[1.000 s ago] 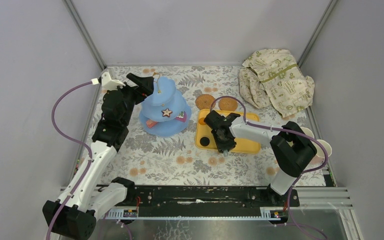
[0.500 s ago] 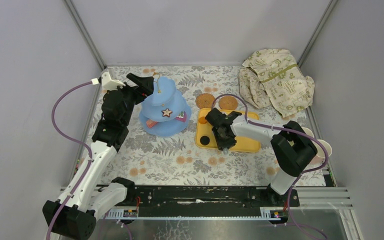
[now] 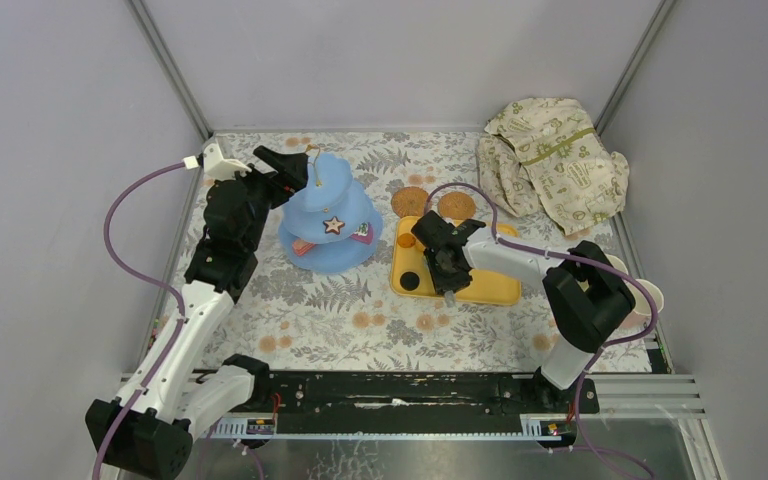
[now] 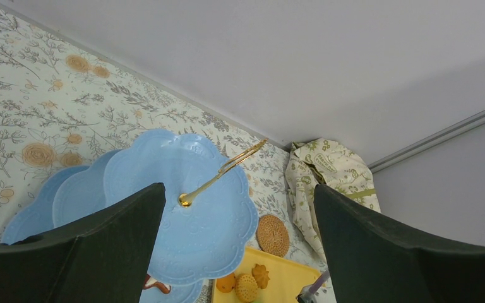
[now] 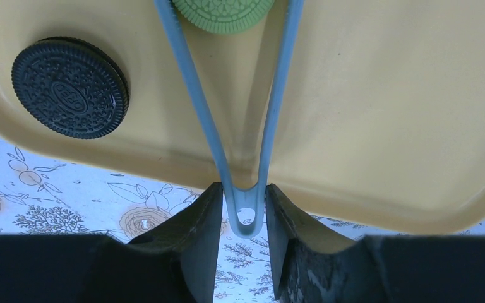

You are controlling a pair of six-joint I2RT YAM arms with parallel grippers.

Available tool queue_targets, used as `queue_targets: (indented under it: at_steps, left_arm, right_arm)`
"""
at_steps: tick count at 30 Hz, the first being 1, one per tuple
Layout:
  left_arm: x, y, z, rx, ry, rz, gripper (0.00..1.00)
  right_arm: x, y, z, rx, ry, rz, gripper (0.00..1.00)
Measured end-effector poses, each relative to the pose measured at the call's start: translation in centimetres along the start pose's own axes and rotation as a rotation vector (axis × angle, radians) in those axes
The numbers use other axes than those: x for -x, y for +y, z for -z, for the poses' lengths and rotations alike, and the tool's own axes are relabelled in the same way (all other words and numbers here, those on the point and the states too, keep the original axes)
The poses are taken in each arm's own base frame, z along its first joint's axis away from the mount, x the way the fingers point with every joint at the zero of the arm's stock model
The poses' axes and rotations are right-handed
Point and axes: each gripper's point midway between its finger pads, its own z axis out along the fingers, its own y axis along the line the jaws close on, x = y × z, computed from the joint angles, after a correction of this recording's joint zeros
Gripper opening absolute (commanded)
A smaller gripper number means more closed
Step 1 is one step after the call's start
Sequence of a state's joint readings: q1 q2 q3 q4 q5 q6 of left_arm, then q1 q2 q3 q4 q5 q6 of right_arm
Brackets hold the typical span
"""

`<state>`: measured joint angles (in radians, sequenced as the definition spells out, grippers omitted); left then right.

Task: Serve the afternoon tea
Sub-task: Pick up the desert from the tray.

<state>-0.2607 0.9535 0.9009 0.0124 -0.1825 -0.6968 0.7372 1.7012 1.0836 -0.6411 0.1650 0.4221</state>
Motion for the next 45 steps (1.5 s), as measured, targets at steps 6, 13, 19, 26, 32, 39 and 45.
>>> queue_targets:
  at_steps: [6,13,19,26,32,39,45]
  left_arm:
    - [0.1,-0.1,0.0,-0.002,-0.003,0.001,0.95]
    - [-0.1,0.1,-0.1,0.0,-0.001,0.001,0.95]
    - [-0.4,0.3,-0.2,0.003,0.004,-0.001,0.95]
    - [-0.4,0.3,-0.3,0.002,0.002,0.0,0.95]
    - [-0.4,0.3,-0.3,0.002,0.002,0.0,0.95]
    - [-0.4,0.3,-0.3,0.002,0.002,0.0,0.95]
    - [-0.3,0.2,-0.2,0.002,0.001,-0.001,0.95]
  right_arm:
    - [0.1,0.1,-0.1,0.002,-0.004,-0.001,0.43]
    - [0.5,0.3,-0.5,0.006,-0.016,-0.004,0.45]
    - [0.4,0.4,-1.6,-0.004,-0.003,-0.002,0.44]
    - [1.0,0.5,-1.8,0.0,-0.022,-0.008,0.27]
    - [1.1,0.4,-1.8,-0.004,-0.03,-0.008,0.19]
    - [1.0,0.0,-1.2,-0.007,-0.048,-0.012,0.1]
    - [1.4,-0.1,0.8,0.015,-0.093,-0.021,0.05]
